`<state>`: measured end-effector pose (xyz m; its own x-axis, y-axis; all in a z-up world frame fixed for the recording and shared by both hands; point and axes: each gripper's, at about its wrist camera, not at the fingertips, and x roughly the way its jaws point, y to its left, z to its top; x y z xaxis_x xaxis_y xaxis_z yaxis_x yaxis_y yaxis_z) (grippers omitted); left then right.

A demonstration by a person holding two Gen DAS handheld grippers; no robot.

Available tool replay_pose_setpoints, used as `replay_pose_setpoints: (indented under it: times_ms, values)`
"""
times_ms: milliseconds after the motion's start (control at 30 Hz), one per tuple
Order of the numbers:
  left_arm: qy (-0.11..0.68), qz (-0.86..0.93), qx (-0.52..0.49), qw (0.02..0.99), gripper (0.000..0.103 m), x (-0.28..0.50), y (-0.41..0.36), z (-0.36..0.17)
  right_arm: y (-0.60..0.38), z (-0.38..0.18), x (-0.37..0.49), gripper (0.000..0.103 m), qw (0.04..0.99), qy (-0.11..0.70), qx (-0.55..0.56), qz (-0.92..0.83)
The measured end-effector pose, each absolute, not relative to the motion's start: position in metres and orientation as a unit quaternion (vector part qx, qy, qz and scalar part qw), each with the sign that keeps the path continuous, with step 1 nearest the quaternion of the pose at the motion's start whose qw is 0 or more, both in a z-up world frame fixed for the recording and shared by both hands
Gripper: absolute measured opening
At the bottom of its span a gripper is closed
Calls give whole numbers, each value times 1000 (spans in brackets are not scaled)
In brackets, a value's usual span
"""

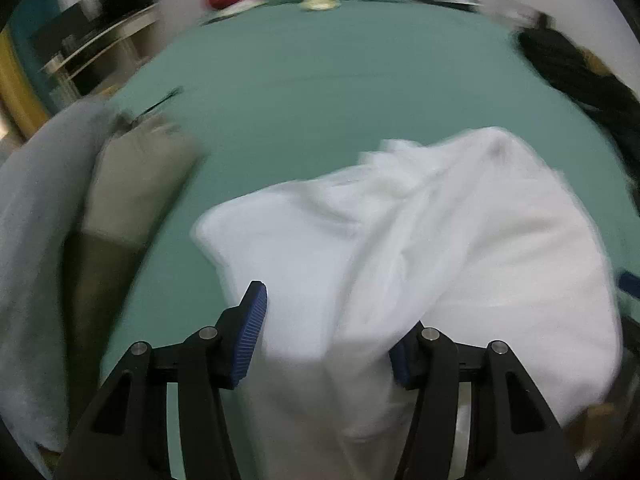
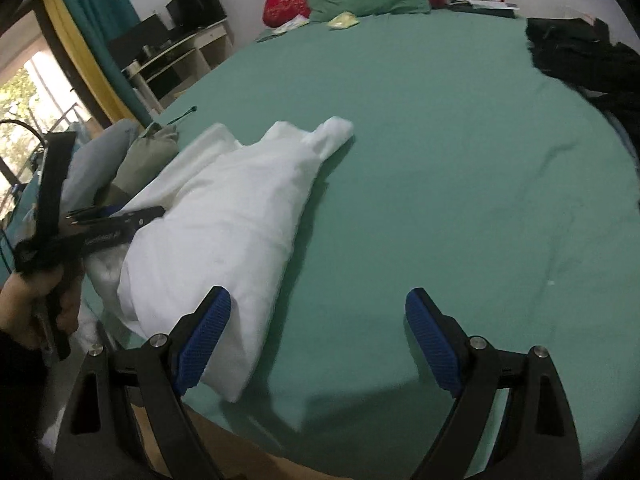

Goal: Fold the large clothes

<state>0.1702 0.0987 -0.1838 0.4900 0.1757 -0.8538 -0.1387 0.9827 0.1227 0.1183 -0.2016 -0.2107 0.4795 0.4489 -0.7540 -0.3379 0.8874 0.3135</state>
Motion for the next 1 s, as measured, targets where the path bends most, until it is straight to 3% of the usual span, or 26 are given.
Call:
replay_pose_setpoints:
  times_ms: [200, 267, 433, 633, 667, 700, 767, 900, 1000]
  values:
    - [498, 131, -51, 856, 58, 155, 147, -186, -210, -214, 127, 89, 849, 450, 111, 253]
    - [497, 116, -112, 853, 58, 145, 160, -182, -211, -217, 133, 89, 838, 452, 147, 268]
    - [514, 44, -155, 843, 58, 131, 157, -184, -189, -224, 141, 87, 822, 456, 161, 302]
    - [527, -14, -148, 837, 62, 114, 134, -200, -170, -248, 134, 30, 786, 491, 186, 325]
    - [530, -27, -149, 834, 62, 112, 129, -200, -171, -246, 134, 27, 788, 491, 184, 324]
    - [533, -37, -147, 832, 59, 108, 123, -200, -173, -239, 133, 26, 794, 492, 169, 313]
    - [535, -57, -141, 831, 42, 102, 109, -199, -178, -227, 130, 25, 809, 487, 145, 296]
    - [539, -57, -124, 831, 42, 97, 91, -203, -198, -219, 126, 29, 826, 489, 102, 262]
    - [540, -35, -120, 833, 46, 101, 83, -201, -210, -230, 126, 60, 821, 498, 94, 265]
